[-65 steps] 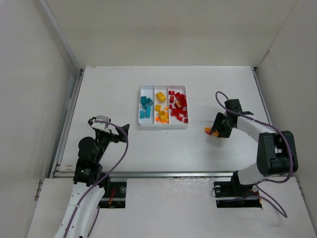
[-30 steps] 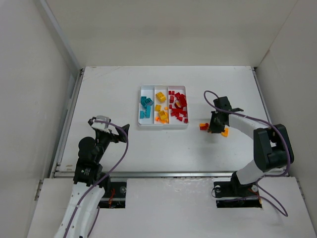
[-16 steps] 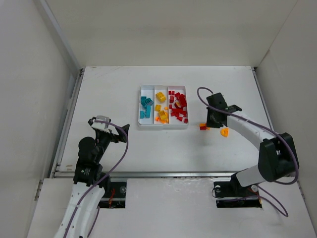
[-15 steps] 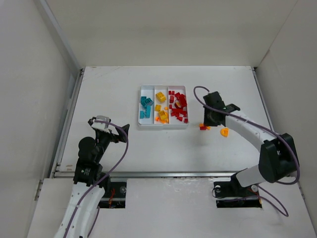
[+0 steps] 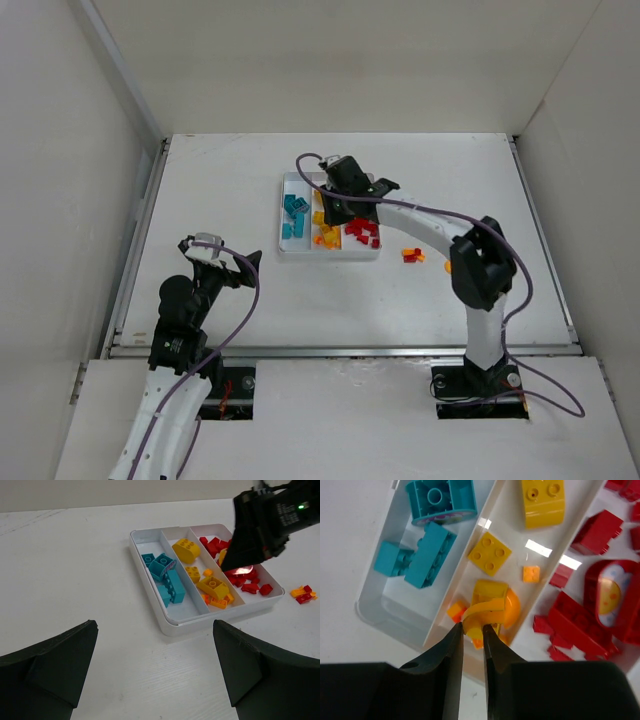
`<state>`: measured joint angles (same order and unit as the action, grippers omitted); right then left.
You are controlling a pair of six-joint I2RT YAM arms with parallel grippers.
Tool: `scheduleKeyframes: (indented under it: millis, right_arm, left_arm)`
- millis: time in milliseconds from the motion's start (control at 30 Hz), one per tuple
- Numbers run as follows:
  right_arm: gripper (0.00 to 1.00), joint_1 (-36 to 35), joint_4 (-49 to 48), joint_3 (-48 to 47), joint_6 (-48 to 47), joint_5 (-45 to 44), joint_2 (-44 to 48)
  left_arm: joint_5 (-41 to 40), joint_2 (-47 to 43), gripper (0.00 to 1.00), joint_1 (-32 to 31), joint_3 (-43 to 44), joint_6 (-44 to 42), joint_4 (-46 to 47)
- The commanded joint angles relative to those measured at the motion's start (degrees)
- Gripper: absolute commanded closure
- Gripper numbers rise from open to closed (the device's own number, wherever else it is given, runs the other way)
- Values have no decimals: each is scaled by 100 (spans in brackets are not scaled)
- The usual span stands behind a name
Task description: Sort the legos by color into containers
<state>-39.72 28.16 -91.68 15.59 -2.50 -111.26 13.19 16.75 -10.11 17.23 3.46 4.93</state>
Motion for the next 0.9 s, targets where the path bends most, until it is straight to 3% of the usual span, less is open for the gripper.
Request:
scheduleKeyframes:
  millis: [0, 100, 200, 267, 500, 667, 867]
  right_arm:
    - [92, 9, 57, -833, -241, 189, -421]
    - [75, 9, 233, -1299, -241, 137, -800]
    - [48, 9, 541, -1599, -241, 136, -994]
    - [42, 9, 593, -1660, -241, 22, -1047]
    - [39, 279, 594, -1257, 65, -109, -389]
    - [37, 1544, 593, 709, 979, -329, 1245]
    - [35, 2960, 857, 2503, 744, -945, 2222]
  left_arm:
    - [-9, -14, 1, 9, -71, -12, 289]
    - [-9, -14, 1, 9, -71, -12, 289]
    - [-9, -14, 1, 9, -71, -12, 289]
    - [-9, -14, 1, 9, -71, -12, 289]
    - [-9, -14, 1, 9, -71, -12, 289]
    - [-9, -120, 1, 9, -71, -12, 289]
    - [-9, -225, 1, 9, -71, -12, 289]
